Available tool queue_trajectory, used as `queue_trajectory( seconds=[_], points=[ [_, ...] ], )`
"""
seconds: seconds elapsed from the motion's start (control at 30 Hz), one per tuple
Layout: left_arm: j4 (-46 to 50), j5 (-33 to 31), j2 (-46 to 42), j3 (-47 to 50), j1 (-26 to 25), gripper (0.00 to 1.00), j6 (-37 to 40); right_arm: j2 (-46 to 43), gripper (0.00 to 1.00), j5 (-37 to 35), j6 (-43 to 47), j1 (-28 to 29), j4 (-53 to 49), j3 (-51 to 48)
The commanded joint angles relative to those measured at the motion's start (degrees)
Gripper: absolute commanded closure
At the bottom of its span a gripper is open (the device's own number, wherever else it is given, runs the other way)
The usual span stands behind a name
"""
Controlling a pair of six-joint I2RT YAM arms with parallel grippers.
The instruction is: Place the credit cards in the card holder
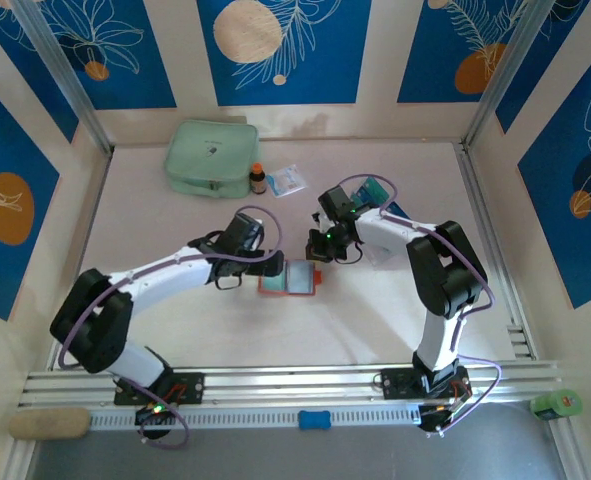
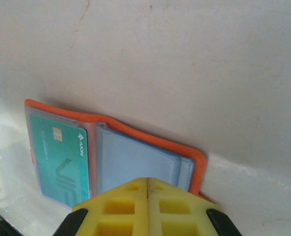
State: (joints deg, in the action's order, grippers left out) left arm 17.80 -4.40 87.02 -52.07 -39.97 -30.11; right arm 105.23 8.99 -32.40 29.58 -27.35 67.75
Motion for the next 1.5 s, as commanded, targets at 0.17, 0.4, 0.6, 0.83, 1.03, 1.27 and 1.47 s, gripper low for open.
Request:
queue_trajectory(
  seconds=[0.17, 0.4, 0.6, 0.83, 1.03, 1.27, 1.47],
  points=[
    [-0.9, 0.5, 4.0, -2.2, -2.6, 0.0, -0.9, 2.7, 1.0, 2.5, 1.6, 0.1, -1.6, 2.0],
    [-1.2, 0.4, 5.8, -2.3, -3.1, 0.0, -0.5, 4.8, 1.0, 2.8, 2.0, 0.3, -1.8, 2.7],
    [-1.4, 0.3, 6.9, -2.4, -3.2, 0.0, 0.0, 8.2, 1.0, 4.3, 3.0, 1.0, -3.3, 4.9],
    [-2.2, 0.2, 7.3, -2.0, -3.3, 0.0, 0.3, 8.9, 1.0, 4.5, 2.8, 1.9, -3.5, 5.7],
    [-2.9, 0.5, 8.1, -2.0, -3.3, 0.0, 0.7, 9.1, 1.0, 5.0, 2.2, 2.3, -2.8, 5.5],
    [-3.4, 0.4, 9.3, -1.8, -3.3, 0.0, 0.9, 9.1, 1.0, 5.0, 2.0, 2.3, -2.5, 5.2],
    [-4.2, 0.2, 9.9, -0.9, -3.3, 0.0, 1.0, 9.1, 1.0, 5.1, 2.1, 2.3, -2.3, 5.0]
  ],
)
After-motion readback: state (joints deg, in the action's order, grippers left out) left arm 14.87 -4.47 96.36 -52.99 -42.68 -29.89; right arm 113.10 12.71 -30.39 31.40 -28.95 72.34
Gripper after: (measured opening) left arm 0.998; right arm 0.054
